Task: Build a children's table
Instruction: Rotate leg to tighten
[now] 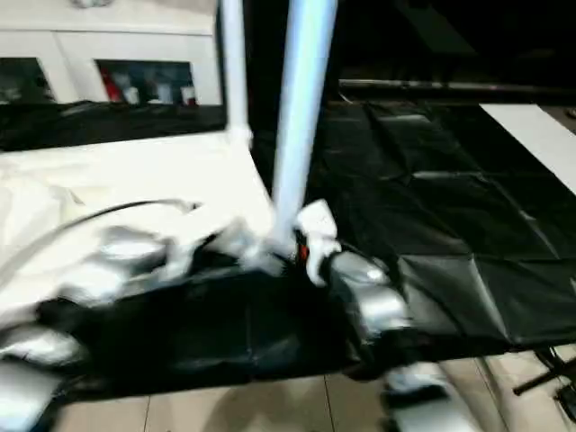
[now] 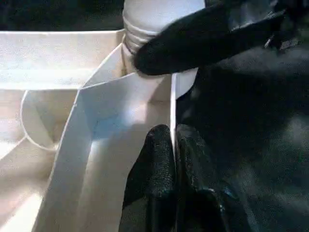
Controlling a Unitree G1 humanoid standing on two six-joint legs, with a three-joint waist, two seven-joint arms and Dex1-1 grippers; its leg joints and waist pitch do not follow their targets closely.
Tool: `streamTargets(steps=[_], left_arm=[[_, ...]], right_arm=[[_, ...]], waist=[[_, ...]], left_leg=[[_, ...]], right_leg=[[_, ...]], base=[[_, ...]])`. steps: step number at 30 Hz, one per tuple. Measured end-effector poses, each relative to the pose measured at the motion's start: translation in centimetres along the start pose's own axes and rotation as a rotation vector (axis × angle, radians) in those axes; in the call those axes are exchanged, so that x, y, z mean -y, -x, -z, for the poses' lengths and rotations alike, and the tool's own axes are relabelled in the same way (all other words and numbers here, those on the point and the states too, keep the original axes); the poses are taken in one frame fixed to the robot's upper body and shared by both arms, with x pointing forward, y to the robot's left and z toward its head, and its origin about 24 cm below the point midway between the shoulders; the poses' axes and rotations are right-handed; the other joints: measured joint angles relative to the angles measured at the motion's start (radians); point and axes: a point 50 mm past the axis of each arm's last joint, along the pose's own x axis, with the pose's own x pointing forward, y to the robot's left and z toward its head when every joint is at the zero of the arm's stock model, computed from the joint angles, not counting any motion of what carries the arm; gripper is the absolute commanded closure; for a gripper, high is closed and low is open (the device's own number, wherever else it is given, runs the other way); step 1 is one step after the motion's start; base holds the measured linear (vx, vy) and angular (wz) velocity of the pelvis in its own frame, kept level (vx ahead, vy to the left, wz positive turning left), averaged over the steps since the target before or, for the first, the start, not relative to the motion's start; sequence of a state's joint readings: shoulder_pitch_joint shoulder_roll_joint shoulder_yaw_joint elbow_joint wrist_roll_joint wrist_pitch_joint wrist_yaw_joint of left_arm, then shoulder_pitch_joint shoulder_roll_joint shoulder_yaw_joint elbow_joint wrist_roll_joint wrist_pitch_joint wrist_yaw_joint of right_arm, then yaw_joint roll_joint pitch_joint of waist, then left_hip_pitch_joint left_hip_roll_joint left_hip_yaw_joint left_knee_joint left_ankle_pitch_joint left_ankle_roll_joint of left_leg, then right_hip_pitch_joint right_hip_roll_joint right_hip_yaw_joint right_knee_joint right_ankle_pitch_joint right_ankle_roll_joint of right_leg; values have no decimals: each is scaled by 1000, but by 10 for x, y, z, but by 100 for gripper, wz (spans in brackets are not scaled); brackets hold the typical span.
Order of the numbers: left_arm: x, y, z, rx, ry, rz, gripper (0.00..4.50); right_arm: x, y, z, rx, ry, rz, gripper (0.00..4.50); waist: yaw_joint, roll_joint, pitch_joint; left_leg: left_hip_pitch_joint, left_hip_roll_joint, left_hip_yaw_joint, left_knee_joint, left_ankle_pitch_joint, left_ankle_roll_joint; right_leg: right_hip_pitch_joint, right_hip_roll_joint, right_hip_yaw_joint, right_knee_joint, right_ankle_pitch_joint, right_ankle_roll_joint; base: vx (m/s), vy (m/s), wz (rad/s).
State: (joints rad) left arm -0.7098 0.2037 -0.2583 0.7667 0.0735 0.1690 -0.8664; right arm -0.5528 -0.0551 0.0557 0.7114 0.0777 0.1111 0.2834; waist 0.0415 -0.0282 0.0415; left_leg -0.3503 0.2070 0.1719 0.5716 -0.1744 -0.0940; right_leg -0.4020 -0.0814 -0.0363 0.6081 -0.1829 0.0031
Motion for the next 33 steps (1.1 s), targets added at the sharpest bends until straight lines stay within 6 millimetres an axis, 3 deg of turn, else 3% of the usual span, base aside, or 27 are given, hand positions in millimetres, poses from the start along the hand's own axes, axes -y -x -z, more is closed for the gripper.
streamTargets(steps=[7, 9, 14, 20, 22, 27, 33], left_arm=[[6, -12, -4, -8, -23, -28, 450], [6, -12, -4, -10, -29, -29, 450], [3, -7, -2, -15, -52, -14, 450], [3, 14, 5, -8, -143, 135, 450], [4, 19, 7, -10, -150, 184, 450], [2, 39, 19, -32, -121, 287, 450], [4, 47, 22, -47, -112, 351, 450]], right_arm=[[-6, -6, 1, 5, -21, 69, 174], [-6, -6, 1, 13, -21, 67, 118], [-1, -3, 0, 27, 2, 9, 71], [12, 14, -6, -1, 84, -257, 58], [15, 28, -6, -21, 159, -394, 58], [17, 51, -8, -70, 234, -625, 58], [8, 53, -4, -100, 250, -705, 58]], waist=[[10, 3, -4], [10, 3, -4], [11, 3, -4], [16, 3, -3], [20, 4, -3], [15, 4, -3], [17, 3, -2]], left_leg=[[0, 0, -1, 0, 0, 0], [0, 0, -1, 0, 0, 0], [-1, 0, -1, -2, 0, 0], [-6, 1, -1, -8, 0, 0], [-7, 1, -1, -9, -1, 1], [-7, 2, 0, -9, -2, 1], [-3, 2, -1, -7, -2, 1]], right_leg=[[2, -1, -1, -1, -1, 2], [2, -1, -1, -1, -2, 3], [1, 0, -2, -1, -2, 3], [-2, 1, -3, -1, -4, 2], [-2, 1, -4, -2, -5, 2], [-2, 2, -4, -2, -6, 2], [-2, 2, -3, -2, -5, 0]], base=[[0, 0, 0], [0, 0, 0], [0, 0, 0], [0, 0, 0], [0, 0, 0], [0, 0, 0], [0, 0, 0]])
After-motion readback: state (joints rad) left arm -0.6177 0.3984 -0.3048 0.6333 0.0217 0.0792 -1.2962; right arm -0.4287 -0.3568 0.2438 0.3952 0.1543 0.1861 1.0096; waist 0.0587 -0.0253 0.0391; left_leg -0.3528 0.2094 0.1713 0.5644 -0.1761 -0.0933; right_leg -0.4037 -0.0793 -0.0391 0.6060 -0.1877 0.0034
